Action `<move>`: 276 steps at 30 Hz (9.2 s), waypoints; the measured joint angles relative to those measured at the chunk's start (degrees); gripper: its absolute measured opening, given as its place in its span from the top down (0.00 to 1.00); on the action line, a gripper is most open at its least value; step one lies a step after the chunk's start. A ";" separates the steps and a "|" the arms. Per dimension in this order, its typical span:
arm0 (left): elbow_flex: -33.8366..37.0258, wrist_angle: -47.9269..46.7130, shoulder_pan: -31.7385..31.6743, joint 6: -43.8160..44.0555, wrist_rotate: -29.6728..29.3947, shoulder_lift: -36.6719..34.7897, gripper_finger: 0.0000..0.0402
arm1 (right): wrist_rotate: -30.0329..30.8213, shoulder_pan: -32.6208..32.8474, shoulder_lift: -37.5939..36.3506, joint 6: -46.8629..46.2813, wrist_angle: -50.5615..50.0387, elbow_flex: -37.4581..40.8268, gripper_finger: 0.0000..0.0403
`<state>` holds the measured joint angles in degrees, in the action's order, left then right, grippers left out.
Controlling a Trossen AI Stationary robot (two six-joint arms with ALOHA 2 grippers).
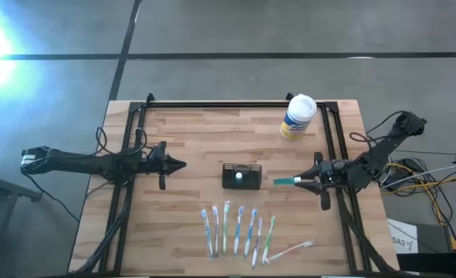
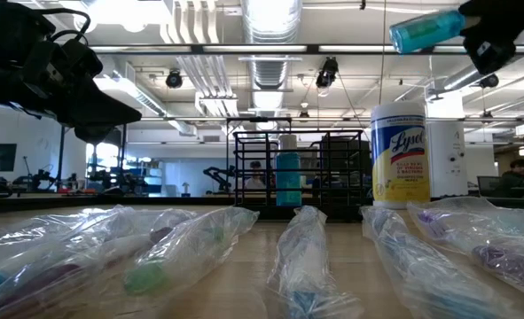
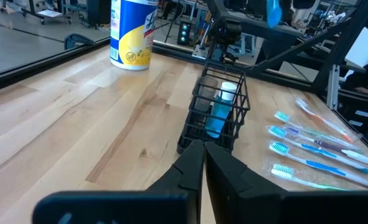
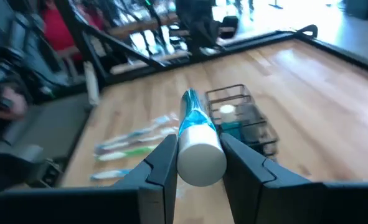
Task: Pick & Place toothbrushing station
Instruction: Put the blue mouthwash into the wire organizer, then put the blue toothbrush into the wire organizer
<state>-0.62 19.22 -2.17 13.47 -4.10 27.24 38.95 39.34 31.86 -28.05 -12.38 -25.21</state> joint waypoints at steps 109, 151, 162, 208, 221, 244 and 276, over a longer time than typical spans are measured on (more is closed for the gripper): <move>0.26 -3.15 -0.01 -2.91 -0.02 0.17 0.94 | -37.55 -35.74 85.64 47.75 -74.38 -97.20 0.77; 0.28 -3.13 -0.01 -2.78 -0.02 0.17 0.94 | -39.23 -35.13 85.86 44.09 -59.12 -78.87 0.77; 0.28 -3.34 0.00 -2.77 -0.02 0.17 0.94 | -37.21 -35.13 86.36 42.59 -58.53 -78.75 0.77; 0.28 -3.37 0.00 -2.75 -0.02 0.17 0.94 | -37.54 -35.37 85.03 41.68 -56.23 -78.53 0.64; 0.28 -3.39 -0.01 -2.47 -0.02 0.15 0.94 | -39.62 -35.37 82.47 40.46 -65.56 -85.93 0.66; 0.28 -3.74 0.00 -0.23 -0.02 0.15 0.94 | -53.96 -32.14 23.96 25.92 13.98 -18.29 0.83; 0.28 -3.70 0.00 4.43 -0.57 0.15 0.94 | -35.93 -32.22 -13.99 28.04 32.35 20.53 0.98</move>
<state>-0.34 15.53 -2.16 17.90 -4.67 27.40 3.03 7.11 17.87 -0.01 19.96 -4.68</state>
